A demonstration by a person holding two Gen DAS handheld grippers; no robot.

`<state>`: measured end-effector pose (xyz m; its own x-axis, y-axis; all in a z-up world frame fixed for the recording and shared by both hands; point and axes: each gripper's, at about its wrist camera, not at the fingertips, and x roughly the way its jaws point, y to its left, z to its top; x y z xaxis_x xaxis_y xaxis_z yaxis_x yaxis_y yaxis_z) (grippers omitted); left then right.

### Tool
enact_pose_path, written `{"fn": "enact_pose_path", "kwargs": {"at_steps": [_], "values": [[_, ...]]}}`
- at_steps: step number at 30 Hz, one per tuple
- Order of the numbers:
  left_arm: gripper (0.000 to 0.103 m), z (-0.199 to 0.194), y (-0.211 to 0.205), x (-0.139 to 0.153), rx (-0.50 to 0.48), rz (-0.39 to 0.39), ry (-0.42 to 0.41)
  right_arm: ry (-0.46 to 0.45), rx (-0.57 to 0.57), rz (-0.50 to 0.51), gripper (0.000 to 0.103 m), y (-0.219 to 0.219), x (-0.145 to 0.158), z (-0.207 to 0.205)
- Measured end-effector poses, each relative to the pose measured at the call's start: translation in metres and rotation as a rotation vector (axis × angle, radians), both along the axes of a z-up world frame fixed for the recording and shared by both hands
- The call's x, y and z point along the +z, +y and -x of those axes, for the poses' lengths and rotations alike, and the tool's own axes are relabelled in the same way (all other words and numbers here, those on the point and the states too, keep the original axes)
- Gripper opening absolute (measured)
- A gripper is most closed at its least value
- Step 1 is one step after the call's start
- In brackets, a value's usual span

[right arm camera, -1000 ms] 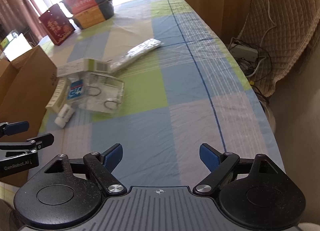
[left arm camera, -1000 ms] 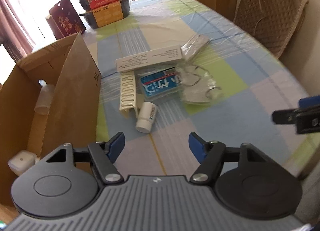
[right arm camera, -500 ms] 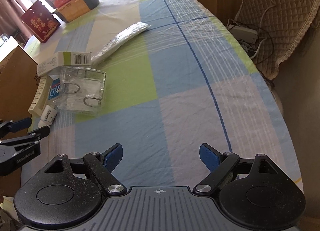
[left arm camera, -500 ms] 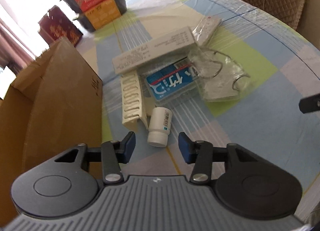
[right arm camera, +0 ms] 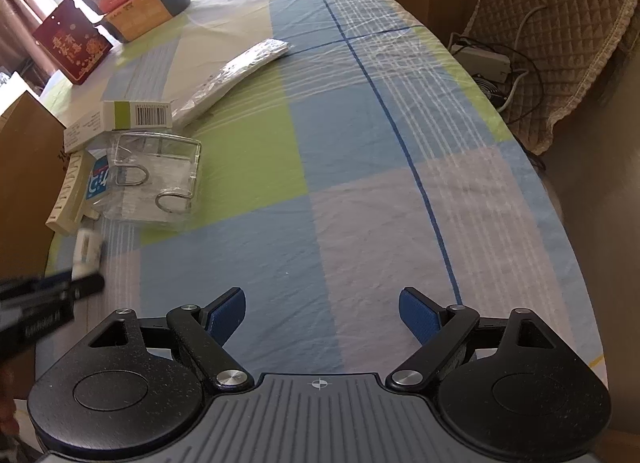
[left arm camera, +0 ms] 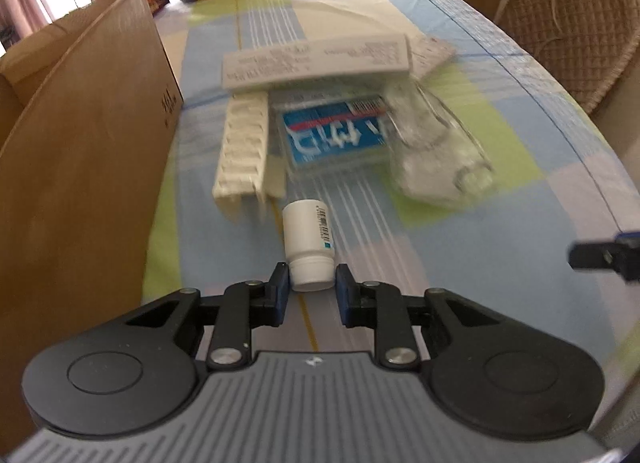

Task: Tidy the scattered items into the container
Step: 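Grasp the white pill bottle with the left gripper while the right approaches the clear plastic box, then grasp the clear wire-framed plastic box with the right gripper and lift it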

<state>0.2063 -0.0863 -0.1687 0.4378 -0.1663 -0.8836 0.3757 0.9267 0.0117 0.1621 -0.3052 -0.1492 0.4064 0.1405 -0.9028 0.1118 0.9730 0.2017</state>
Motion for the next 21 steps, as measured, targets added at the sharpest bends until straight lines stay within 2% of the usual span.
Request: {"fn": "enact_pose_path", "kwargs": {"at_steps": [1,2,4,6,7,8,10,17,21], "values": [[0.022,0.002,0.0,0.0,0.001,0.01,0.006,-0.003,0.002,-0.002,0.089,0.0,0.0,0.0],[0.033,0.002,0.0,0.001,0.003,0.016,0.007,-0.008,0.006,-0.005,0.089,0.001,0.001,0.0],[0.043,-0.001,-0.002,0.001,0.003,0.013,-0.017,-0.02,0.015,-0.012,0.089,0.003,0.002,0.0],[0.042,-0.006,-0.004,0.001,-0.003,0.018,-0.03,-0.037,0.019,-0.034,0.089,0.004,0.004,-0.001],[0.038,-0.009,-0.006,0.0,-0.007,0.02,-0.036,-0.048,0.019,-0.054,0.089,0.004,0.006,-0.002],[0.022,-0.011,-0.006,-0.001,-0.016,0.018,-0.035,-0.059,0.017,-0.079,0.089,0.004,0.007,-0.003],[0.022,-0.013,-0.007,-0.003,-0.029,0.005,-0.04,-0.081,0.014,-0.136,0.089,0.004,0.011,-0.006],[0.022,0.001,0.005,-0.004,0.037,-0.045,-0.07,-0.143,0.035,-0.33,0.089,0.016,0.014,-0.039],[0.022,-0.003,0.008,-0.004,0.064,-0.043,-0.064,-0.127,0.039,-0.415,0.089,0.029,0.004,-0.066]]}}
